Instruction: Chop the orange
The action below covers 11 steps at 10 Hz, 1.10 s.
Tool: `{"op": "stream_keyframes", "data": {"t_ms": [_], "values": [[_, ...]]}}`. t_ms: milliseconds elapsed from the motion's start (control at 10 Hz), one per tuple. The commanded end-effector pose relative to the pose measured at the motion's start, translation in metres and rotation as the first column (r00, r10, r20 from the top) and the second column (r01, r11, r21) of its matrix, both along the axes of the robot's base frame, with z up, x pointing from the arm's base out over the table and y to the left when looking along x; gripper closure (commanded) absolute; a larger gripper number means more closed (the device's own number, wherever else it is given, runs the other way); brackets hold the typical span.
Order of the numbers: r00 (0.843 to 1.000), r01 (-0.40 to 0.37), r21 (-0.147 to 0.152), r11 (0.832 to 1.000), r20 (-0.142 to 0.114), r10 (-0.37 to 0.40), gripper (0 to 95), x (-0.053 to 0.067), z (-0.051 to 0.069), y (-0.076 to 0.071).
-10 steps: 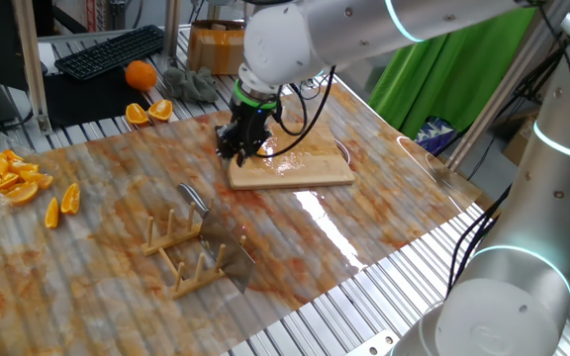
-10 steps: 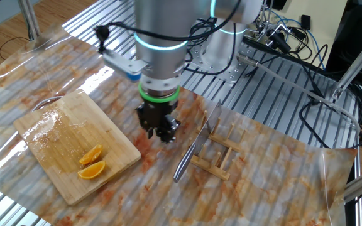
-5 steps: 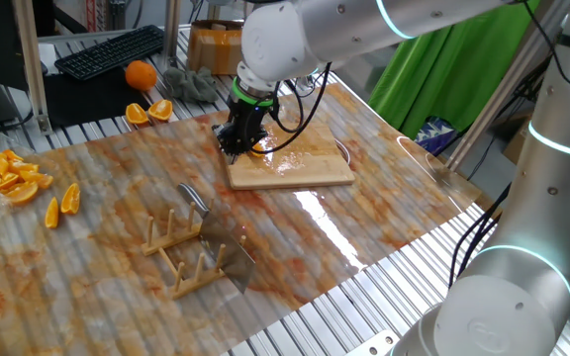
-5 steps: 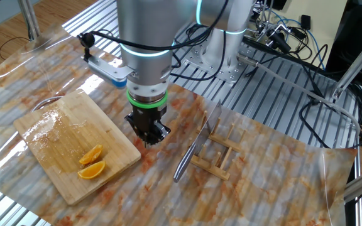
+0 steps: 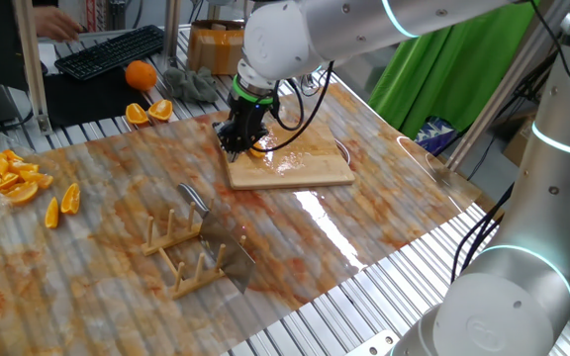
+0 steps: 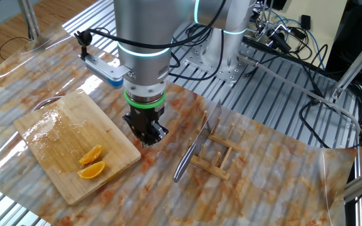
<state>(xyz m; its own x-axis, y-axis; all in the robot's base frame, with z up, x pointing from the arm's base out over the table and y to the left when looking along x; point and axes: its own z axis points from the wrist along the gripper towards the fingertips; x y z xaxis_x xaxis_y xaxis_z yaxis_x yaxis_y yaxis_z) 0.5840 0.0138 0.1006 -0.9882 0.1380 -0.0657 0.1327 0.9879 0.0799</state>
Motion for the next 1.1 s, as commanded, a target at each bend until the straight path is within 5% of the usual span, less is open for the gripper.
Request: {"op": "stream_keyframes", "data": {"t_ms": [100,1100], "values": [[1.0,0.005,0.0,1.0,-0.004,-0.005,95.0,-0.0013,0.0013,-0.0007],[0.999,-0.05,-0.008,0.999,-0.019,0.05,95.0,0.0002,0.0023,-0.0016]]}}
